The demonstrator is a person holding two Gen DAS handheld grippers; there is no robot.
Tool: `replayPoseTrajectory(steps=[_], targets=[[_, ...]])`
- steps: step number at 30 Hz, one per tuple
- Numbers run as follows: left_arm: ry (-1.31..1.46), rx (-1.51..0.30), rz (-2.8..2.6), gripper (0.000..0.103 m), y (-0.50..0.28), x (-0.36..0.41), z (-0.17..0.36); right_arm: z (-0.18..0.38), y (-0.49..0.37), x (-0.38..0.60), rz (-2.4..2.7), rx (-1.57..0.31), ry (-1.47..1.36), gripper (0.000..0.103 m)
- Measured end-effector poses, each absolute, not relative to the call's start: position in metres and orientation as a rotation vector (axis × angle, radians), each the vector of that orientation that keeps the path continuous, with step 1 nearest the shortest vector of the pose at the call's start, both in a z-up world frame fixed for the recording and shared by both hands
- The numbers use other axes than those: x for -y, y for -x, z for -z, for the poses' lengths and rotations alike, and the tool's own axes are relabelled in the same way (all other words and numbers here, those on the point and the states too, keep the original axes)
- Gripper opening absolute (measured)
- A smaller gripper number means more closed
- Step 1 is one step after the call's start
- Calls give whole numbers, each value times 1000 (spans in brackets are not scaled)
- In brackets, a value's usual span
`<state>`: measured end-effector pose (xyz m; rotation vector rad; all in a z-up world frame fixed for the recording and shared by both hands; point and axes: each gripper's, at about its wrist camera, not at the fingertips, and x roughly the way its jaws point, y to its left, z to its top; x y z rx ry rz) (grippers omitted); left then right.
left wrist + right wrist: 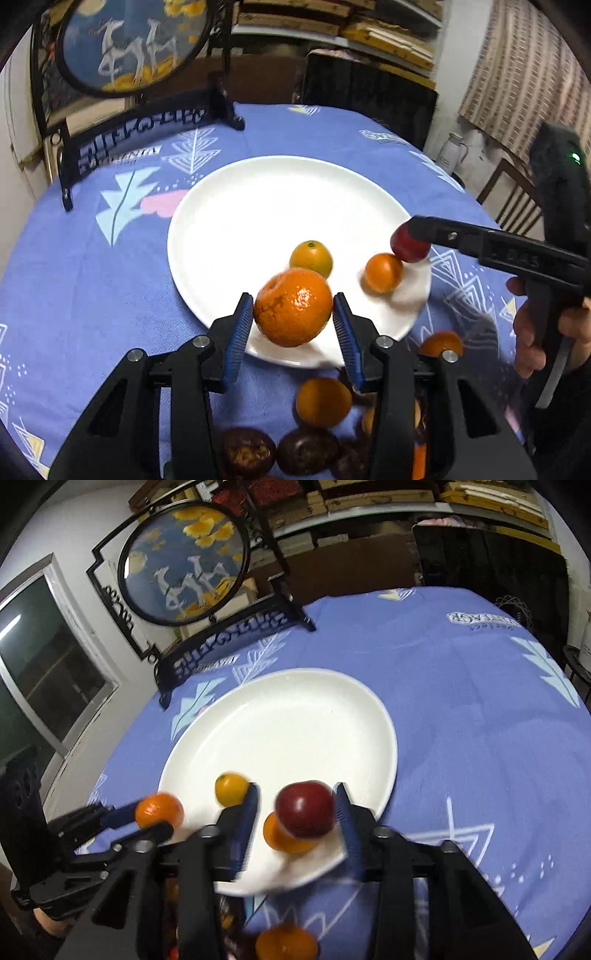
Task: Organize fruits
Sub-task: 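Carry both fruits onto the white plate and open both tools, then grasp an orange with the left tool while the right tool grasps another orange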
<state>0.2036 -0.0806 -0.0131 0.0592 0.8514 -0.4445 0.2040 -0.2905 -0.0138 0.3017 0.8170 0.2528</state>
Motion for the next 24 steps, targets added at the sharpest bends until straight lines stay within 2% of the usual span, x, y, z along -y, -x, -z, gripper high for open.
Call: replayPoseTrajectory(steps=[2,4,9,13,16,22,24], targets=[[-45,-811,441,68,-195,75,7,11,-197,292,-264,-790,-299,53],[-39,-770,428,76,-185,67,1,9,-187,293,-248,-778,-280,53],[-93,-708,471,76,-124,54,-7,8,-146,301,-252,-761,-296,53],[-136,-698,505,77,-78,41,1,15,-105,310,-245,-743,-318,59],[-153,-713,513,77,-44,26,14,26,-82,314,-242,-762,-338,59],[-143,-739,487,77,-18,9,37,44,-58,306,-254,-809,-351,59],[-135,-763,476,70,-21,9,47,42,-51,300,-259,-803,-331,59]])
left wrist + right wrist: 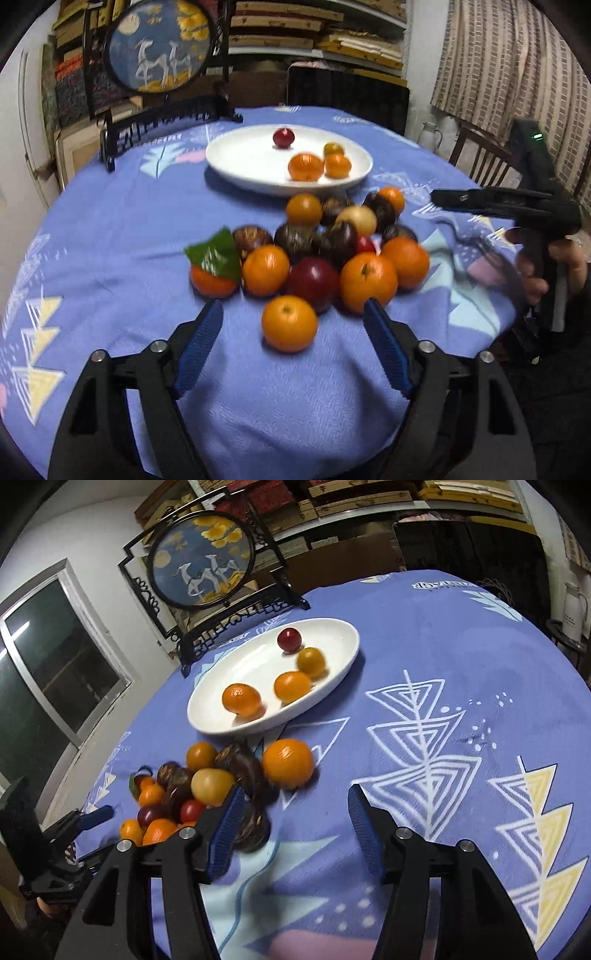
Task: Organize fruits
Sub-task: 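Grasp an orange with the left tool while the right tool grasps another orange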
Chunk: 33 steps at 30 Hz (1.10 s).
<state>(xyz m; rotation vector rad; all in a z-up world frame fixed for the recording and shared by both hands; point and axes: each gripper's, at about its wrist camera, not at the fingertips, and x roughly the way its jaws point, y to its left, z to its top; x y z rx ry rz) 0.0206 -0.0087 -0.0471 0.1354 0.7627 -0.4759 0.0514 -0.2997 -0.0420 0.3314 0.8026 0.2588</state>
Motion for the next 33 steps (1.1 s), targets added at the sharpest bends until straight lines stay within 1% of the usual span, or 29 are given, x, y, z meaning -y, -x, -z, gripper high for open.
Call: replayPoseTrajectory(steps=[2,3,4,6,8,10,14,15,16,19,22,29,33], targets=[[-129,-795,482,56,-27,12,57,39,-46,295,-261,-792,-311,59],[-127,-803,486,52,-29,13,60,37,-42,291,-269,-786,-288,59],[-128,-809,491,46,-31,15,63,36,-39,289,-276,-785,-271,59],[-155,-804,470,42,-33,20,70,34,-34,281,-309,-783,-237,59],[-144,-801,463,35,-33,18,71,33,-26,272,-356,-781,-200,59],[-112,-790,476,35,-31,13,66,32,-20,261,-403,-777,-152,59],[-98,-707,493,35,-18,7,43,34,-14,230,-489,-785,-60,57],[-94,-691,495,35,-15,7,40,35,-14,223,-499,-787,-33,55],[-93,-690,495,35,-15,6,38,36,-14,216,-502,-789,-9,52],[-80,-716,486,35,-19,3,42,43,-18,200,-490,-809,42,48],[-67,-736,485,35,-21,1,46,50,-21,195,-461,-822,62,47],[-65,-743,492,35,-22,2,49,54,-28,211,-488,-838,-79,43],[-47,-733,491,35,-22,0,45,44,-23,222,-507,-800,-121,43]])
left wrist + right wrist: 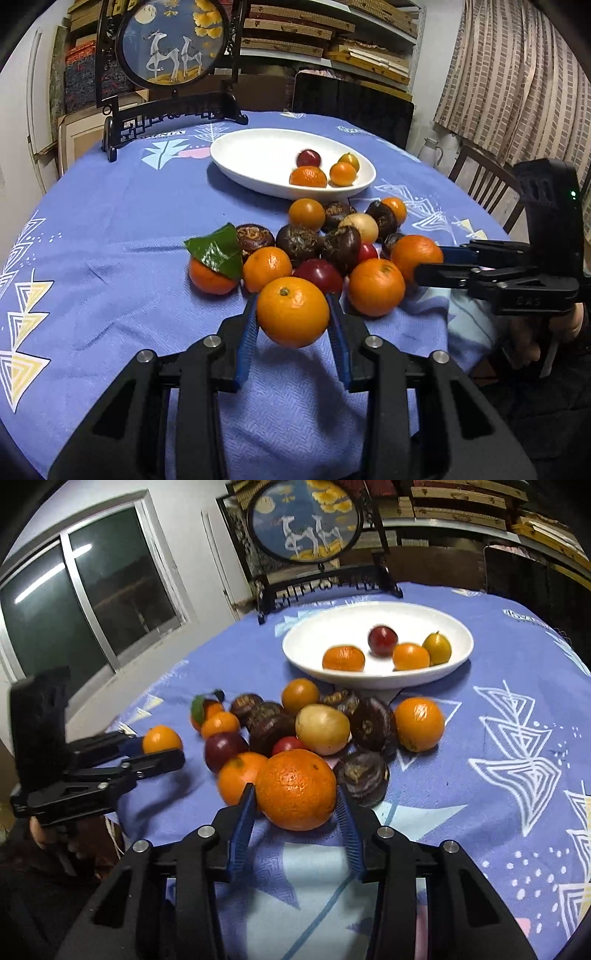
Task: Organize fruits
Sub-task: 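Grasp an orange with the left tool while the right tool grasps another orange, then carry both oranges onto the white plate and open both tools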
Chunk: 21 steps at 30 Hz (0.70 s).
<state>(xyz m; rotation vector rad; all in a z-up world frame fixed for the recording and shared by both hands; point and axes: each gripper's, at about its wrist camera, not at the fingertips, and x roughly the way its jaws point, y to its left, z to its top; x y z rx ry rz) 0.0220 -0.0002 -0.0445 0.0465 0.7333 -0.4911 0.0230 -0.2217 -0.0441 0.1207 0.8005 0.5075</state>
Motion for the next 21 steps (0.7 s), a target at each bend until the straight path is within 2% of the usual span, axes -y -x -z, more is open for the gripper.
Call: replayPoseTrajectory(steps=[11,21], targets=[[-64,-689,512,35,-60,21,10,5,-48,266,-477,-734,-240,43],[-66,-731,499,35,-170,69,-8,-13,-149,293,-400,-731,-303,44]])
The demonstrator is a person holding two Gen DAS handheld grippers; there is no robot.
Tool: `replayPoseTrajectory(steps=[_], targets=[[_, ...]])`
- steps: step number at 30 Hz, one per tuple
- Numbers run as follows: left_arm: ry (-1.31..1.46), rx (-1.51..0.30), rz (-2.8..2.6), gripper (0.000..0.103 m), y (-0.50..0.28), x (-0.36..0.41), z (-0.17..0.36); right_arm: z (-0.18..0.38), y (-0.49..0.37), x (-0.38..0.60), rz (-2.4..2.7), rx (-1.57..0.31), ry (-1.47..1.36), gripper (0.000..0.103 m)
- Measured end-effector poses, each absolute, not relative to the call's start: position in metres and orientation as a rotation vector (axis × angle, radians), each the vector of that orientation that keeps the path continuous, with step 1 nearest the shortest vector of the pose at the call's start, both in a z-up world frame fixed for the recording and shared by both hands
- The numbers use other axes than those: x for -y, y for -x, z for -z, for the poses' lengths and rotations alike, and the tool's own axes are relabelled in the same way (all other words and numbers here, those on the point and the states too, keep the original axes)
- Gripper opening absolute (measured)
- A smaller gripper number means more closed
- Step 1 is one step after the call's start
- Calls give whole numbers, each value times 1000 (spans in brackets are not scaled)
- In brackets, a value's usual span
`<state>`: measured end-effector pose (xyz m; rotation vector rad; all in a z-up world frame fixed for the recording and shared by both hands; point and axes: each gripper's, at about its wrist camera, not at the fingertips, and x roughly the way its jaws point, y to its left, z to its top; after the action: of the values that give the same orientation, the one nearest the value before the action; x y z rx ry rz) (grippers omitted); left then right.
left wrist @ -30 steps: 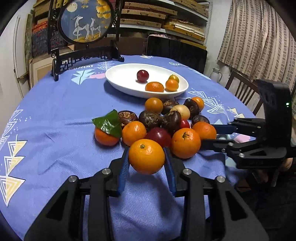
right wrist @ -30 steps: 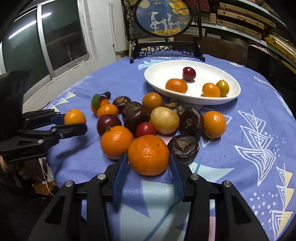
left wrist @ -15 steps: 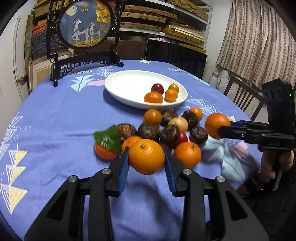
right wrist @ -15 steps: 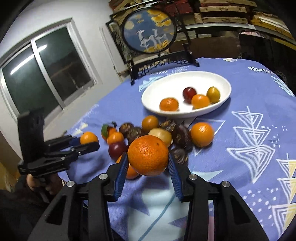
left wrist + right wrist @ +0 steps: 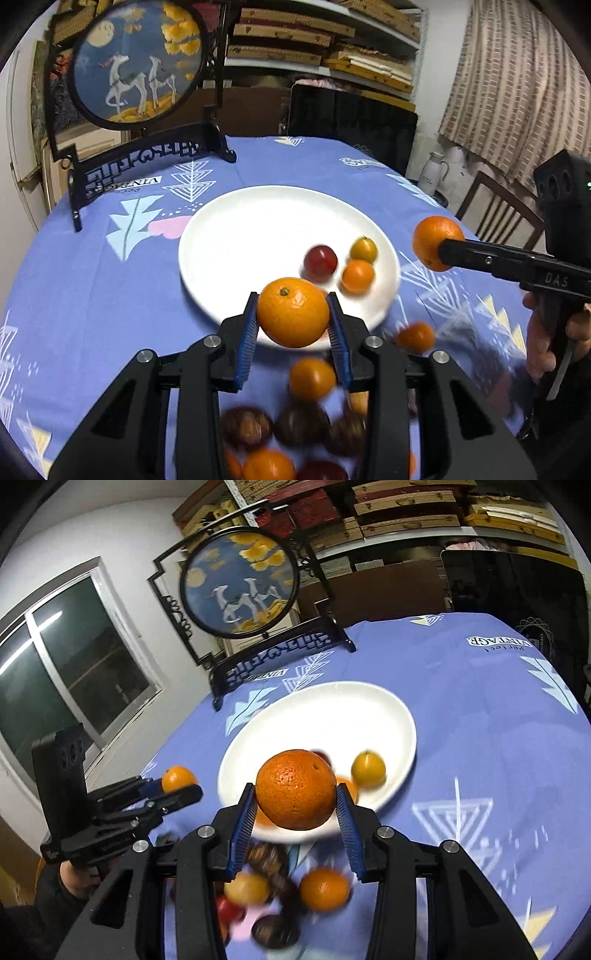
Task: Organize fruits
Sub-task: 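Carry both oranges onto the white plate and open both tools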
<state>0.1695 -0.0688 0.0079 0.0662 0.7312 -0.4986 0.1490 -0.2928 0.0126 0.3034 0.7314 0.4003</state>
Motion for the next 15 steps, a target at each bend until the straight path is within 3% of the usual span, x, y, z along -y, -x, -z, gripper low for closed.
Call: replayPoseTrajectory(steps=[7,11,15], targets=[[-84,-782,486,35,-215,89,7,5,-209,283,-354,-779,-292,45],[-13,-790,469,65,-222,77,12,7,-214,288,-320,-763,-315,56],[3,-747,472,70,-199,63,2,3,-192,289,-322,-734,-297,56]])
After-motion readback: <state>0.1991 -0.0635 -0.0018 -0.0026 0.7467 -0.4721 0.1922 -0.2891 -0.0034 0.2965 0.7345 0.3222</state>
